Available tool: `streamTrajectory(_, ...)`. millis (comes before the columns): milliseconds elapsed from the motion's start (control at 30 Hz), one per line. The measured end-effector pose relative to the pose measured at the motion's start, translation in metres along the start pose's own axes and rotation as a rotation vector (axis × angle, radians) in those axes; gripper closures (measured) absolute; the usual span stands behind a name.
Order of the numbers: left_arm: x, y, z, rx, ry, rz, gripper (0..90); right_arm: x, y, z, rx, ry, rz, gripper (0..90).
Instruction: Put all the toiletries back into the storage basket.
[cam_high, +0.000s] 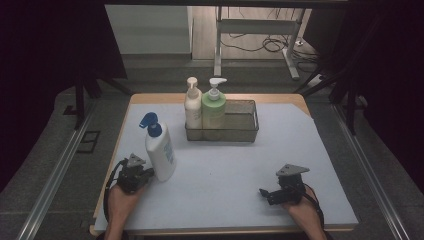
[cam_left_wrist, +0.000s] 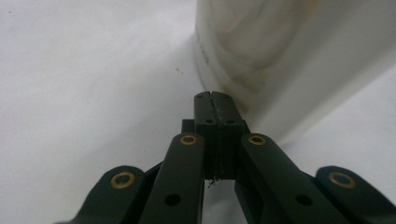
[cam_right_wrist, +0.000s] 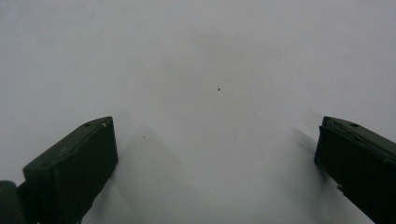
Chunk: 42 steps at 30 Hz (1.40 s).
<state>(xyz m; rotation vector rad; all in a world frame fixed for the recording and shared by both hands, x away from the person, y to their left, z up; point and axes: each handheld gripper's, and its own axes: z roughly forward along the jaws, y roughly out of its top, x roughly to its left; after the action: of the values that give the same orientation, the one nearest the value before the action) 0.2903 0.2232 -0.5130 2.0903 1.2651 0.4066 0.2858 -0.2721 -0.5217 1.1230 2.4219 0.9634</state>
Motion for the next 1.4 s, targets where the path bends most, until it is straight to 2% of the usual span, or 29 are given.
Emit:
streamTrajectory(67,0.000,-0.001,0.001,-0.008,-0.006,-0.015,89.7,0.000,0.000,0.000,-0.001,0.000,0.000,0.0)
streamTrajectory(233,-0.001,-0.001,0.000,-0.012,0.004,-0.014,89.7,0.000,0.000,0.000,-0.003,-0.001,0.000,0.0)
streamTrajectory(333,-0.003,-0.001,0.001,-0.015,-0.021,-0.023,89.7,0.000,0.000,0.000,-0.004,-0.001,-0.001,0.0)
streamTrajectory(800,-0.022,0.004,0.006,-0.007,-0.059,0.034,89.7,0.000,-0.001,0.000,-0.006,-0.003,-0.003,0.0)
streamTrajectory(1167,-0.029,0.007,0.009,-0.006,-0.071,0.065,89.6,0.000,0.000,0.000,-0.004,-0.001,-0.003,0.0)
streamTrajectory(1400,-0.036,0.009,0.012,0.000,-0.083,0.099,89.6,0.000,0.000,0.000,0.000,0.000,-0.001,0.0)
